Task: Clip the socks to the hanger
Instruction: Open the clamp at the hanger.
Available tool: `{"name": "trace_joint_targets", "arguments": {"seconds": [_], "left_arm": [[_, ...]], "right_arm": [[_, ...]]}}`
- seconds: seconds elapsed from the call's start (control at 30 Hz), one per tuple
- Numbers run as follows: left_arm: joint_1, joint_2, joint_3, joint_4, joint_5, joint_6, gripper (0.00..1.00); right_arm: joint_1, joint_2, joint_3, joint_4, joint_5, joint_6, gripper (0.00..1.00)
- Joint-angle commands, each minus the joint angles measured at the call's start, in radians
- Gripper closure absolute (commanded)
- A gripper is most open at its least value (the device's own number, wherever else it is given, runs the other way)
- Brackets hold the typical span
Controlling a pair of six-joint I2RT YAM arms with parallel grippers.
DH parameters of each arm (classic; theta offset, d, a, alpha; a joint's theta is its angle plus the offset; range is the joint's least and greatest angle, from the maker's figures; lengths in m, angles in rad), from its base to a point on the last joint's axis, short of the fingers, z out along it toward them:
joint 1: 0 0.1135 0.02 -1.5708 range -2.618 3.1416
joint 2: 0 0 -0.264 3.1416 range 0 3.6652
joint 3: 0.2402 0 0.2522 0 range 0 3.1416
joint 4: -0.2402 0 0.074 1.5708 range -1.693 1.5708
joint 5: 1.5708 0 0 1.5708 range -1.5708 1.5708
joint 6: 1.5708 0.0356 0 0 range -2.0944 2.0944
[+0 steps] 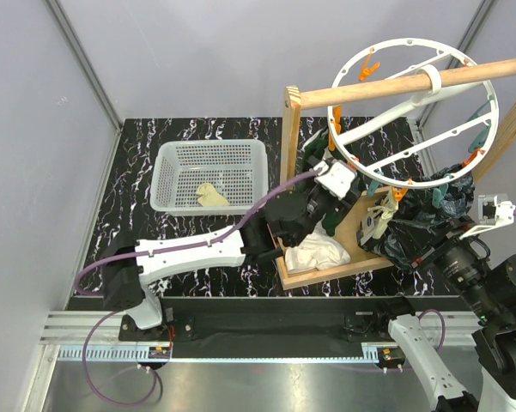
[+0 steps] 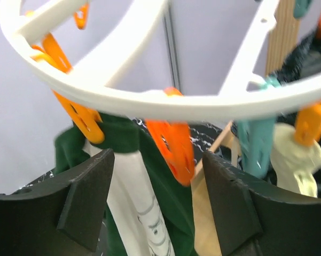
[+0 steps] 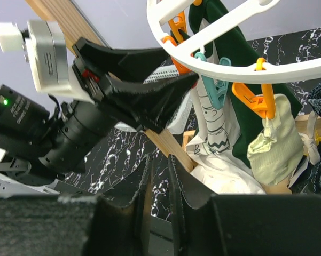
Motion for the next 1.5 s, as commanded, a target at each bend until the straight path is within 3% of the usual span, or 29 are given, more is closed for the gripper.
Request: {"name": "trace_joint_targets", "arguments": {"seconds": [0.0,0.13,0.37,0.63,1.07,1.2,1.47], "left_arm": [[0.034,0.01,0.085,-0.024,0.006,-0.074,0.32],[0.056,0.014,0.108,-0.081,0.116,-0.116,0.43],[0.131,-0.035,0.046,-0.093,0.45,-0.241,0.44],[0.188,-0.038,0.036,-0.078,0.638,-0.289,0.53],[0.188,-0.061,0.025,-0.069,0.597,-0.315,0.81],[0.174,-0.085,0.01,-0.069,0.552,-0.318,0.89],[0.062,-0.102,0.002,-0.089,0.301,-0.239,1.0]], "right_arm": [[-0.002,0.002,0.019,0.02,-0.017,-0.01,0.76],[0.0,0.013,0.012,0.041,-0.049,0.007,0.76],[-0.002,0.034,0.016,0.058,-0.086,0.018,0.76],[-0.002,0.047,-0.005,0.077,-0.115,0.033,0.76],[-0.002,0.125,-0.007,0.095,-0.189,0.114,0.76],[-0.002,0.16,-0.011,0.119,-0.172,0.182,0.71],[0.0,0.192,0.028,0.081,-0.038,0.246,0.65]]}}
